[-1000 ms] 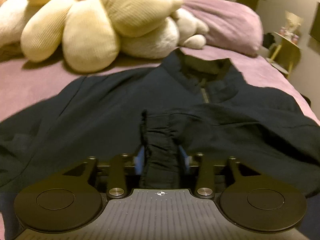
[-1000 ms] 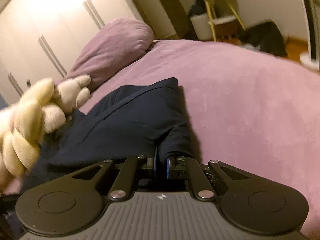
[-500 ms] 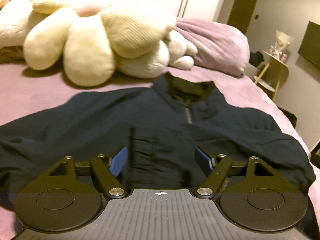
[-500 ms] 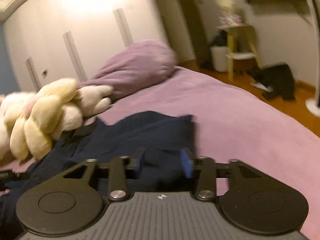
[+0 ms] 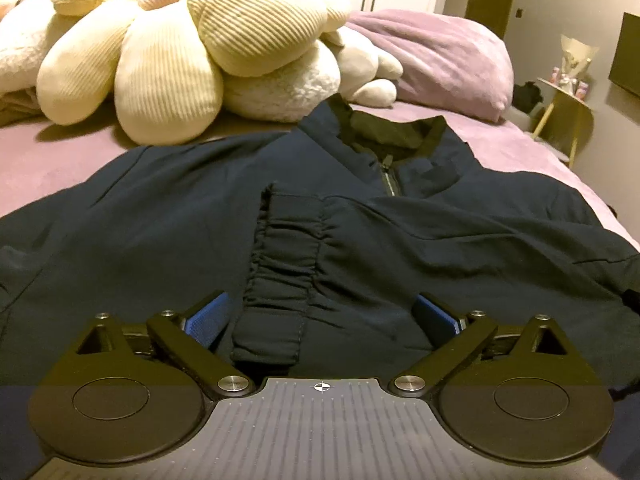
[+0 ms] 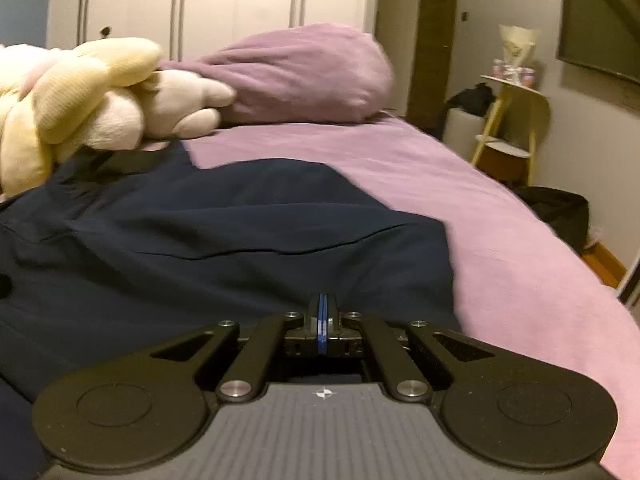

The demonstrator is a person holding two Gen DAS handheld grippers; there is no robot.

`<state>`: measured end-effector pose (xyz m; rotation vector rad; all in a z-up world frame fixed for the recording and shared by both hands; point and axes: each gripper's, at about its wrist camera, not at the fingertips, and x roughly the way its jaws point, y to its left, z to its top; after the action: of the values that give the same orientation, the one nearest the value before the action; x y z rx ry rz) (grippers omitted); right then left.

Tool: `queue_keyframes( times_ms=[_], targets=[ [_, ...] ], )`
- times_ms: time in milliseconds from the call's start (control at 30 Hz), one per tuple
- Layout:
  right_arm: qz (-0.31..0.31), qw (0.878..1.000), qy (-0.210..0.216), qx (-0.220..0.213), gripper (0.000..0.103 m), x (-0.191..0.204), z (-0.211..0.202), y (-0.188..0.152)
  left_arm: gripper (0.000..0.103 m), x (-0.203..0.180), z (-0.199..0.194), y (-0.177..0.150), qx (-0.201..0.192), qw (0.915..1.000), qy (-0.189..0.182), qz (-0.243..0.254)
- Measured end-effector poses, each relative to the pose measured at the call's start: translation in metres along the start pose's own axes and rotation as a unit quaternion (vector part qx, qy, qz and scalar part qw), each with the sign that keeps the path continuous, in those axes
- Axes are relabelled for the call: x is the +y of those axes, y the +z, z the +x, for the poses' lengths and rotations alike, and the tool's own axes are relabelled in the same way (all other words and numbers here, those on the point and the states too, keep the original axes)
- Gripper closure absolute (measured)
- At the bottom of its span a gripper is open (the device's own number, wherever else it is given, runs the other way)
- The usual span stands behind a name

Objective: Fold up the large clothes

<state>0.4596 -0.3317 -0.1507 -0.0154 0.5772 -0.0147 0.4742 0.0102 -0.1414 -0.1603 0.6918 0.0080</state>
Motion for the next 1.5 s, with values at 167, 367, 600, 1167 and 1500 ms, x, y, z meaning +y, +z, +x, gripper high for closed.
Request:
queue_keyframes(
  times_ms=[167, 367, 600, 1167, 1500],
  targets=[
    [-0.030, 0.999, -0.027, -0.012, 0.103, 0.010, 0.001, -0.005, 0.000, 0.001, 0.003, -0.004, -0.006, 1.0000, 0.000, 0.003],
    [-0.018, 1.000, -0.016, -0.010, 0.103, 0.003, 0.000, -0.005, 0.000, 0.003, 0.003, -0.007, -0.011, 0.9999, -0.003, 0.003],
    [-0.002, 1.000, -0.014, -0.020, 0.103, 0.002, -0.027, -0.012, 0.000, 0.003, 0.002, -0.009, -0.011, 0.9999, 0.000, 0.005],
    [-0.086, 0.995, -0.057, 0.006, 0.103, 0.027, -0.014, -0.017, 0.000, -0.002, -0.013, -0.005, 0.021, 0.9989, 0.041, -0.006],
    [-0.130, 0.989, -0.052, 0.041, 0.092, 0.052, -0.037, -0.013, 0.000, 0.048, -0.072, -0.018, 0.027, 0.9976, 0.023, -0.060]
  ],
)
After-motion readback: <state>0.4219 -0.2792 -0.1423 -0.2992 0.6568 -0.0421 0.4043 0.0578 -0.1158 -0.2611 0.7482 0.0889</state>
